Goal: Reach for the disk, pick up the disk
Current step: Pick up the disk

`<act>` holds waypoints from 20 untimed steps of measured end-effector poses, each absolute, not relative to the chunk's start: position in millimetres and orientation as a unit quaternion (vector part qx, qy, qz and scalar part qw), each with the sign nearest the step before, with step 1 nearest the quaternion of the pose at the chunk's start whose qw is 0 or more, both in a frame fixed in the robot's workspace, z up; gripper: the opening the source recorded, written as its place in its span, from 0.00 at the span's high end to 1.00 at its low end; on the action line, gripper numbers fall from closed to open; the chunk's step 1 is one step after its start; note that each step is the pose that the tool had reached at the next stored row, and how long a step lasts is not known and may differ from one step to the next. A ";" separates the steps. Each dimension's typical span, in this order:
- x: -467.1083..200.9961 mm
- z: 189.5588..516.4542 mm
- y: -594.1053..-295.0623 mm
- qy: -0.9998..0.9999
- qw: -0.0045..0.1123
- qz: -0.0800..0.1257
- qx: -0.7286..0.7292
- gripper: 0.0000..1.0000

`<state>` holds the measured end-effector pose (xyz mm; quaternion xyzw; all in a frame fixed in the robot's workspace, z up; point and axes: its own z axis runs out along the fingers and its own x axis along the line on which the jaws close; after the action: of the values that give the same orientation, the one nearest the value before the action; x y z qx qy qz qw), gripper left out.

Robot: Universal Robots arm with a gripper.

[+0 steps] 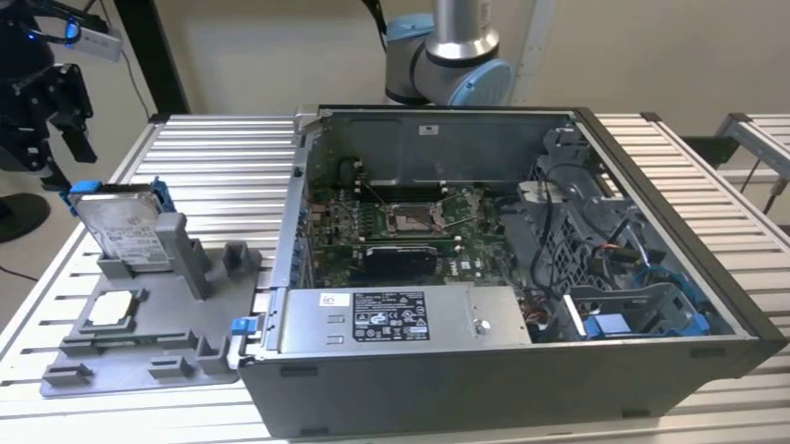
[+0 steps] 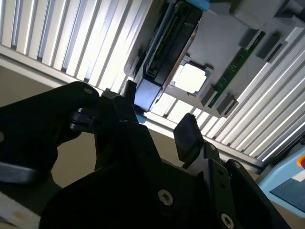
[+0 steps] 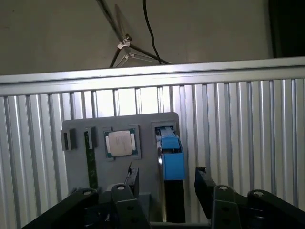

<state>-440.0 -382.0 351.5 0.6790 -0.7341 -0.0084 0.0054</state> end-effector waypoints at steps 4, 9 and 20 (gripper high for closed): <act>-440.0 350.7 -382.0 -0.734 0.005 -0.008 0.679 0.00; -440.0 346.7 -382.0 -0.726 0.005 -0.008 0.688 0.00; -440.0 337.2 -382.0 -0.713 0.005 -0.008 0.701 0.00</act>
<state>-440.0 -382.0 337.2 0.7011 -0.7130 -0.0077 0.0050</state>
